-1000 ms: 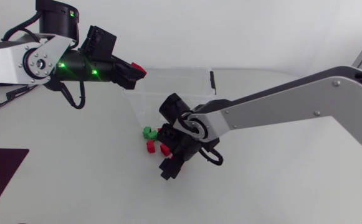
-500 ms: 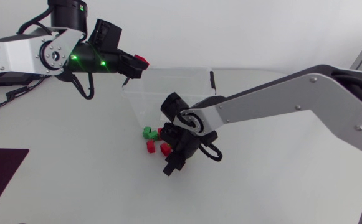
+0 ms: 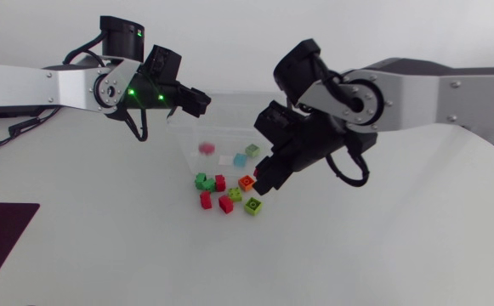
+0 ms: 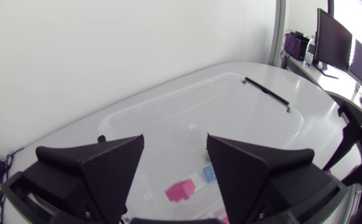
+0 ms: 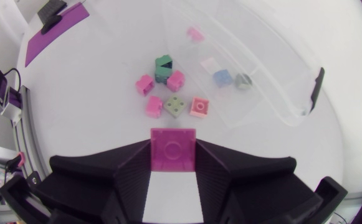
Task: Pick up the duplo bricks and place them in the container
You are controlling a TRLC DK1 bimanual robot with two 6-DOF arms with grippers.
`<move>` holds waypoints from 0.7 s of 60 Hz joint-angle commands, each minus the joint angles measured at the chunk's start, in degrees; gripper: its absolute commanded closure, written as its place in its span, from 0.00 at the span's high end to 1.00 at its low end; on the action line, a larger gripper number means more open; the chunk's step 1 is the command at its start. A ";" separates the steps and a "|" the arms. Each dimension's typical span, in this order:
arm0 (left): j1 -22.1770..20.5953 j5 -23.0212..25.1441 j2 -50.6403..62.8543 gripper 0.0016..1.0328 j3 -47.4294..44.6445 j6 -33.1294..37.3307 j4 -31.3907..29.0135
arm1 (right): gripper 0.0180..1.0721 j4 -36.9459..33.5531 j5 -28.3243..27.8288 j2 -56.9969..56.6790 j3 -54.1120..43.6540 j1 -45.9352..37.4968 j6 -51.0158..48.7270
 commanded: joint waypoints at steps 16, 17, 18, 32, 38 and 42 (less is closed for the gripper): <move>2.30 3.36 -11.87 0.93 -6.41 -0.17 -2.42 | 0.27 -0.26 -2.79 -1.62 9.32 -6.33 0.82; 2.39 3.80 -12.57 0.93 -6.94 0.01 -3.03 | 0.27 0.09 -2.70 -1.36 9.67 -6.50 0.82; 2.48 4.50 -13.45 0.93 -7.82 0.36 -3.74 | 0.28 0.53 -2.79 -1.00 10.03 -6.77 0.91; 2.30 9.24 -22.51 0.93 -19.68 10.65 -10.42 | 0.28 5.72 -2.97 3.65 14.77 -8.44 2.22; 1.68 10.30 -23.12 0.93 -23.37 14.42 -12.35 | 0.28 7.74 -2.88 6.03 17.58 -8.87 3.02; 0.89 10.39 -22.77 0.93 -25.57 16.18 -12.35 | 0.28 8.18 -2.88 8.40 20.31 -9.23 3.54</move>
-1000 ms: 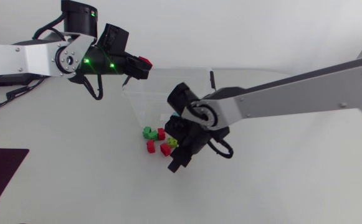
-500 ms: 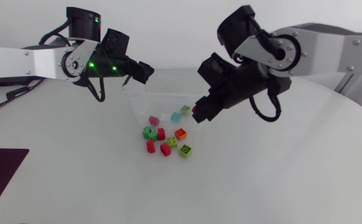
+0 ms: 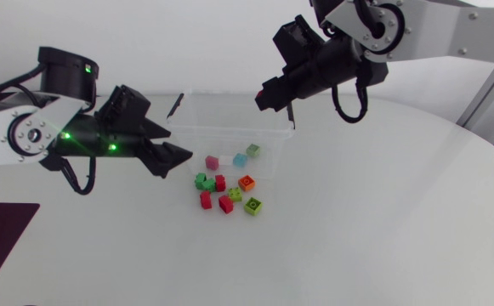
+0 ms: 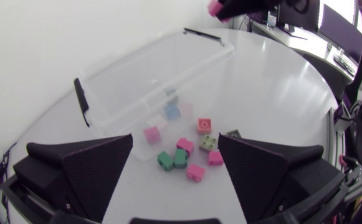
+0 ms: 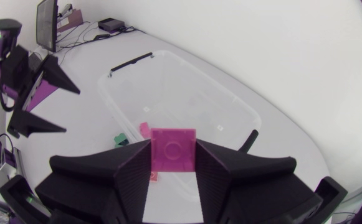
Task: Pick up the duplo bricks and place them in the container
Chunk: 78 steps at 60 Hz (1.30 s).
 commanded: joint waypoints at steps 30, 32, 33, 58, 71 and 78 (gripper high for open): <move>-3.62 1.01 15.56 0.93 -6.20 14.60 6.46 | 0.63 4.65 2.95 21.83 18.42 -2.53 2.48; -3.62 1.01 16.53 0.93 -6.11 15.48 7.07 | 0.70 4.57 3.30 22.45 19.04 -2.53 2.39; -3.62 1.01 17.23 0.93 -6.02 15.83 7.51 | 0.74 4.48 3.30 22.89 19.39 -2.53 2.39; -2.30 1.01 26.02 0.93 -5.32 21.72 15.69 | 0.91 7.55 0.67 11.02 6.91 -2.44 2.21; -1.60 1.27 29.45 0.93 -4.18 22.42 18.24 | 0.91 12.30 -1.71 -2.34 -10.67 -2.26 2.04; -1.95 1.27 30.50 0.93 -3.83 22.42 18.50 | 0.91 14.41 -2.85 -8.31 -19.28 -2.26 1.86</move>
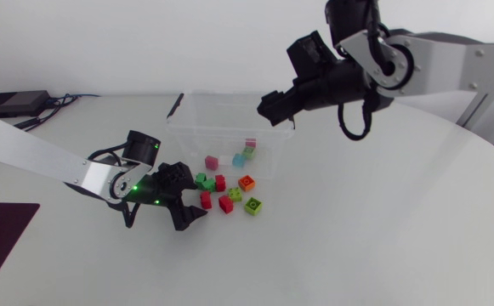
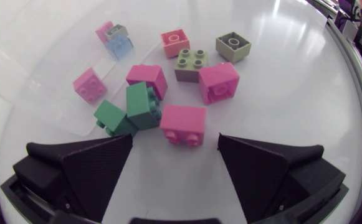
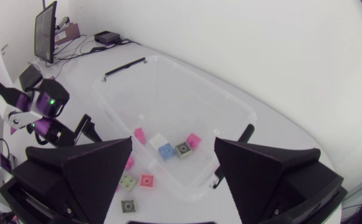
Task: Pick up the duplo bricks and place them in the container
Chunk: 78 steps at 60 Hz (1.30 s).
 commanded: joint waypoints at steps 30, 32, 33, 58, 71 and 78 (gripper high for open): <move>-4.18 1.30 2.88 0.84 1.14 0.14 1.92 | 0.91 10.09 -0.53 -14.28 -29.38 1.94 -0.72; -4.36 1.30 2.97 0.81 1.14 -0.12 1.92 | 0.91 10.70 -0.44 -14.28 -30.34 2.30 -0.64; -4.45 1.30 2.97 0.77 1.14 -0.30 1.92 | 0.91 11.58 -0.27 -14.01 -31.13 2.65 -0.64; -4.27 1.65 -5.12 0.23 -1.41 -3.37 -1.77 | 0.91 18.88 0.88 3.22 -30.78 7.66 -2.57; -1.81 1.65 -17.33 0.23 -2.12 -3.20 -9.33 | 0.91 21.16 1.40 11.56 -26.39 9.15 -3.89; -0.23 1.74 -22.69 0.23 -0.97 -3.37 -12.32 | 0.86 20.55 1.84 12.97 -24.01 9.68 -4.15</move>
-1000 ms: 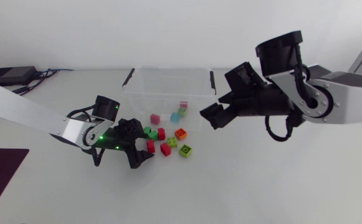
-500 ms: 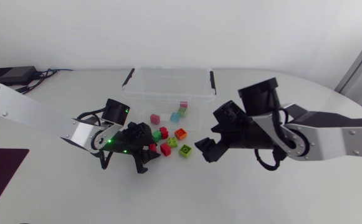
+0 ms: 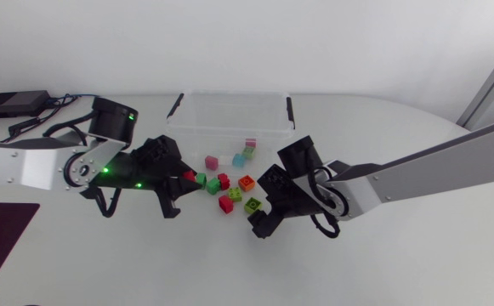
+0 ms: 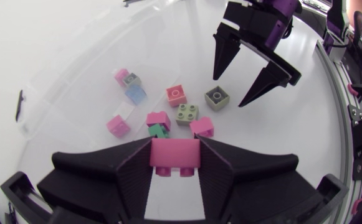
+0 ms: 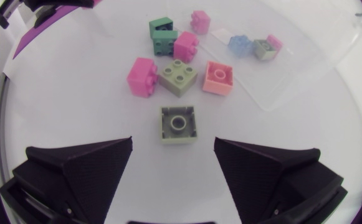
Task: Pick up the duplo bricks and place them in the container
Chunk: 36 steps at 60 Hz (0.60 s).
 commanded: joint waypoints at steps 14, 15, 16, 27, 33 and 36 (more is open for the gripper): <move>3.46 0.93 -6.96 0.23 6.82 -3.19 -7.12 | 0.75 -7.93 0.97 4.02 8.56 1.03 -1.47; 3.55 0.93 -6.96 0.23 7.17 -3.28 -7.30 | 0.74 -8.46 0.97 4.11 8.83 0.85 -1.47; 3.55 0.93 -6.96 0.23 7.52 -3.28 -7.48 | 0.73 -9.34 0.97 4.29 9.27 0.85 -1.47; 3.55 0.93 -6.69 0.23 10.86 -4.24 -8.71 | 0.64 -15.32 0.97 6.48 12.96 0.41 -2.78; 3.37 0.93 -6.17 0.23 12.97 -5.47 -8.71 | 0.57 -15.67 0.97 9.12 13.75 0.41 -3.22; 3.19 0.93 -5.55 0.23 14.20 -6.35 -8.62 | 0.52 -15.67 0.97 9.65 13.84 0.50 -3.22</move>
